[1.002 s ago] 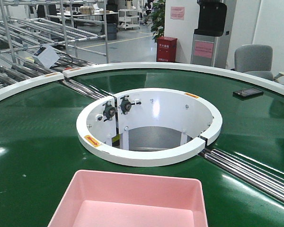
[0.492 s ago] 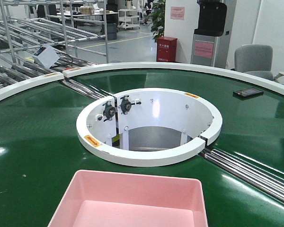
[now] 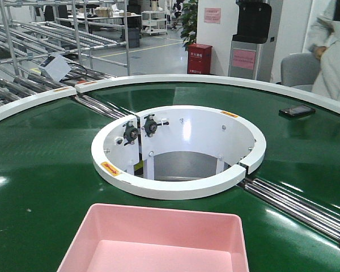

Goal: Grab pink bin and stack on right shelf
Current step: 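Lower both grippers onto opposite side walls of the pink bin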

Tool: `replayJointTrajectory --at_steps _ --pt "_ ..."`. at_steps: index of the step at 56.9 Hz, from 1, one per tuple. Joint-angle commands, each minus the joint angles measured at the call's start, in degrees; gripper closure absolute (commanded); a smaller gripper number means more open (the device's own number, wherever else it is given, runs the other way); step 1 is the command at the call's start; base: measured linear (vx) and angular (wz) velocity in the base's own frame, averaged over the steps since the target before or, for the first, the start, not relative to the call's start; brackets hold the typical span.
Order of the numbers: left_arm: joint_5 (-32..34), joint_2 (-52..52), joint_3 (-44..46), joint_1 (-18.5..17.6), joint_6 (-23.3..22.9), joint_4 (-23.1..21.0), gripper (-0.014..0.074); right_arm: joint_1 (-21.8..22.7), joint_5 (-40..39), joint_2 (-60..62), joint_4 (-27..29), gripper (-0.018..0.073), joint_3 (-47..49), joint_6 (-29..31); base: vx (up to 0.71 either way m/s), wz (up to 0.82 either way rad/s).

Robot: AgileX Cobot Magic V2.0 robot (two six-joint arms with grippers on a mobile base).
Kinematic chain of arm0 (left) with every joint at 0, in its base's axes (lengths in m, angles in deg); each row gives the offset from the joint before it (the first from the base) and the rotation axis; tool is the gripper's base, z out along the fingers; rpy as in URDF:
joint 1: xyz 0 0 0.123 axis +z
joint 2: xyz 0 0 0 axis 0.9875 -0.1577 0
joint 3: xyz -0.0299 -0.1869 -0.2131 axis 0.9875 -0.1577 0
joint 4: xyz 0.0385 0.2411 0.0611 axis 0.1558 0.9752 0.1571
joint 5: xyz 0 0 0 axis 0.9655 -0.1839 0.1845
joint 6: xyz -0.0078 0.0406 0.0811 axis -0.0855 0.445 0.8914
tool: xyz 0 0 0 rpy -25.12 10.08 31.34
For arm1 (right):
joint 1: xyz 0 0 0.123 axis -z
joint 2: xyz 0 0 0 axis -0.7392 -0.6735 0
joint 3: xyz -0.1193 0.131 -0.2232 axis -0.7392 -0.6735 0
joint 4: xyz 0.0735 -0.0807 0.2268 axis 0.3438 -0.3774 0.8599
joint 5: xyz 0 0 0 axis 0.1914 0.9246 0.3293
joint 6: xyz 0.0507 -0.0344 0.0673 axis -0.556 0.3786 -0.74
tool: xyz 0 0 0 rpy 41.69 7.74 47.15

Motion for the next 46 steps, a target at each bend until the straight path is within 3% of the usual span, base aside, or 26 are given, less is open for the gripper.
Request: replayJointTrajectory --at_steps 1,10,19,29,38,46 --pt "2.76 -4.0 5.98 -2.23 1.04 -0.42 0.018 -4.23 1.21 -5.6 -0.79 0.0229 6.49 1.88 0.0 0.0" --pt "-0.88 -13.82 12.76 -5.48 1.04 -4.37 0.018 -9.89 6.68 -18.43 1.7 0.0229 15.14 0.65 0.0 0.0" --pt "-8.81 -24.4 20.15 -6.29 1.1 -12.81 0.0178 -10.02 11.8 -27.88 10.78 0.0206 21.18 -1.41 0.0 0.0" --pt "-13.39 -33.23 25.9 -6.29 3.2 -14.71 0.0178 -10.02 14.03 -34.37 19.82 0.0165 23.79 -0.24 0.0 0.0" --pt "-18.86 -38.57 29.31 -6.29 4.07 -18.41 0.0178 -10.02 16.65 -39.06 20.29 0.0153 25.6 -0.11 0.0 0.0" --pt "-19.15 -41.1 29.46 -6.29 4.74 -19.89 0.0178 -10.02 16.65 -41.71 21.07 0.0153 26.11 0.4 0.0 0.0"
